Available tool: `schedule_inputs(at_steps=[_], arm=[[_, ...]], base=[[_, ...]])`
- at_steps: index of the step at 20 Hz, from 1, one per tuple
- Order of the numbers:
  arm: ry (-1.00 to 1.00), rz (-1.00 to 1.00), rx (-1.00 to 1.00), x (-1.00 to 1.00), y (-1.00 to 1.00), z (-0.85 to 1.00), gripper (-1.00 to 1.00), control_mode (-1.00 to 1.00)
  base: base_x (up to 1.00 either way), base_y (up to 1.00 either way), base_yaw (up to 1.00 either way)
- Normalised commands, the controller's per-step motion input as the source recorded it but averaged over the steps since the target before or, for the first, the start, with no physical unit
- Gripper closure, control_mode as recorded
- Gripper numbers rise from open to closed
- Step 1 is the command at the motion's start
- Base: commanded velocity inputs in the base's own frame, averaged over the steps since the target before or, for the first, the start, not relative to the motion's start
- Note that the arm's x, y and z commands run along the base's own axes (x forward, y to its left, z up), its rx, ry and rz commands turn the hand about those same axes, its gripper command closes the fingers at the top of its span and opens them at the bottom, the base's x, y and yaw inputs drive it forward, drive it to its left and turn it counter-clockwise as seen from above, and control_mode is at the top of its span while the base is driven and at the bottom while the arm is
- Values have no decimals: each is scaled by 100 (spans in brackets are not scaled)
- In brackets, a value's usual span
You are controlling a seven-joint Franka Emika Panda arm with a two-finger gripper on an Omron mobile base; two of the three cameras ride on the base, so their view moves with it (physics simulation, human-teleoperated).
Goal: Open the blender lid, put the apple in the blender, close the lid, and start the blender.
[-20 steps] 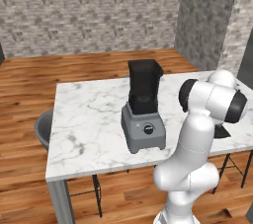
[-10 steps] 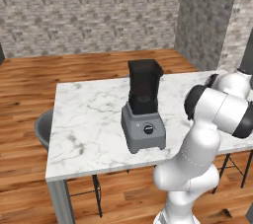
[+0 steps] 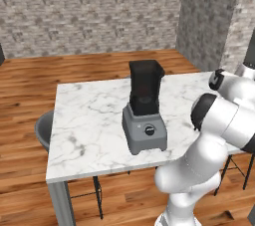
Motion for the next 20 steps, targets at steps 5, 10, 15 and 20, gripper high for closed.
schedule_inputs(at_steps=[5,10,15,20], arm=[[-1,-12,0,-20,17,60,100,-100],[-8,-9,0,-36,32,100,100,-100],[-8,-4,0,-44,45,100,100,-100],[-2,-1,-2,-36,53,100,100,-100]], base=[[0,0,0],[0,0,0],[0,0,0],[0,0,0]])
